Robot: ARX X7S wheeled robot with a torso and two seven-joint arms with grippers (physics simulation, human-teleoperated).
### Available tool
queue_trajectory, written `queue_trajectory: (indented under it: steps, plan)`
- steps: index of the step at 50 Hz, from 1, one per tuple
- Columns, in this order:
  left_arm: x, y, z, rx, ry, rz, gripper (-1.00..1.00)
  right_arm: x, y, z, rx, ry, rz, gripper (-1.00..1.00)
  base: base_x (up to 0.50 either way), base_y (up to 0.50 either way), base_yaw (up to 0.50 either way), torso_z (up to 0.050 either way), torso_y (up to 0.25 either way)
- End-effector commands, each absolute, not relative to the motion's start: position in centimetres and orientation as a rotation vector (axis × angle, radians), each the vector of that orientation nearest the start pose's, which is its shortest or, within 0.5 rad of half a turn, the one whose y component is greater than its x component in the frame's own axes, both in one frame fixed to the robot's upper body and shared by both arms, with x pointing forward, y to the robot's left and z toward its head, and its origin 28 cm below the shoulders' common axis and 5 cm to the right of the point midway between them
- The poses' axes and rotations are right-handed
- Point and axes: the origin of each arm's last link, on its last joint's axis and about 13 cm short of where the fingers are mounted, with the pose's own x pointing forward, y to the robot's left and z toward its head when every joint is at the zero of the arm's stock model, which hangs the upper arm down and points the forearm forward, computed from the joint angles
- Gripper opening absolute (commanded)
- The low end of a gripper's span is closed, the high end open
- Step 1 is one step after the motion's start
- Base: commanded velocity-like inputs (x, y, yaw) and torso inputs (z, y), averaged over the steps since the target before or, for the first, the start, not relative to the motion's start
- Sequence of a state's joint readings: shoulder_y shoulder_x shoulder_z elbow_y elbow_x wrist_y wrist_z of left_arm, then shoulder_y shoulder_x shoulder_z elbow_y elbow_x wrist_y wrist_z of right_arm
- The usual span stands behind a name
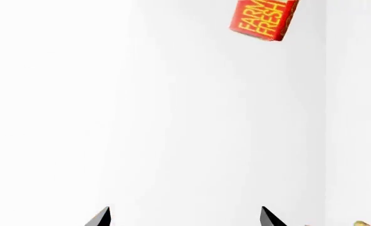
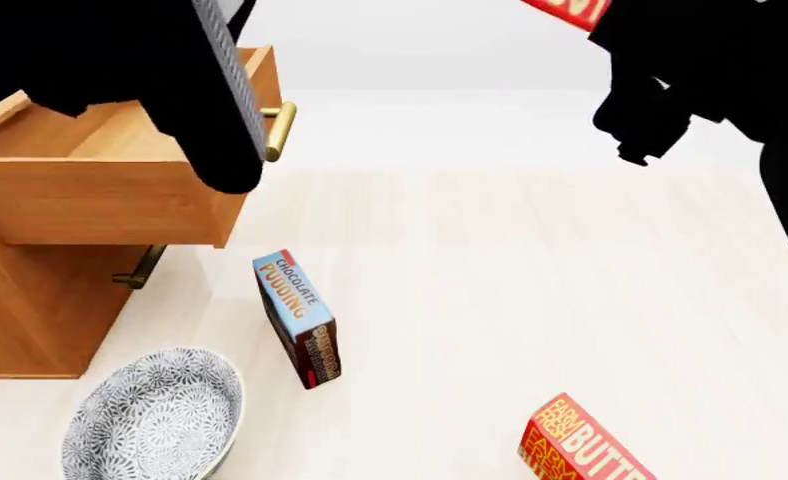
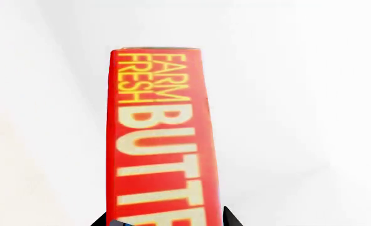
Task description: Put the butter at the front in the top drawer of the cabinet and close it.
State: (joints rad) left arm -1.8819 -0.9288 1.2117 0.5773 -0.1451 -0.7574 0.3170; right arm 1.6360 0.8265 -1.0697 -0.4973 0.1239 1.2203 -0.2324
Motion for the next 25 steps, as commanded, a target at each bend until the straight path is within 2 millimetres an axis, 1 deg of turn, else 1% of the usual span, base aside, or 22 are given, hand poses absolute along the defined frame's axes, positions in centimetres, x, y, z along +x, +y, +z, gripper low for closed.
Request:
queue_trajectory:
  steps: [1,14,20,25]
  plan:
    - [24.3,24.9,41.2,1.677,-0.539,-0.337,1.00,25.4,-17.0,38.3,-1.348,-0.317,-0.170,-1.00,0.00,0.00,0.00,0.015,0.000]
    - [25.5,24.7,38.9,1.738,-0.597,-0.376,1.00,25.2,-16.8,37.4,-1.366,-0.362,-0.113,-1.00,0.00,0.00,0.00,0.000,0.002]
    - [25.9,24.6,38.1,1.730,-0.604,-0.382,1.00,25.2,-16.9,36.5,-1.348,-0.329,-0.071,-1.00,0.00,0.00,0.00,0.000,0.000]
    - [26.2,24.4,37.5,1.725,-0.603,-0.391,1.00,24.8,-16.8,36.0,-1.324,-0.312,-0.050,-1.00,0.00,0.00,0.00,0.000,0.002]
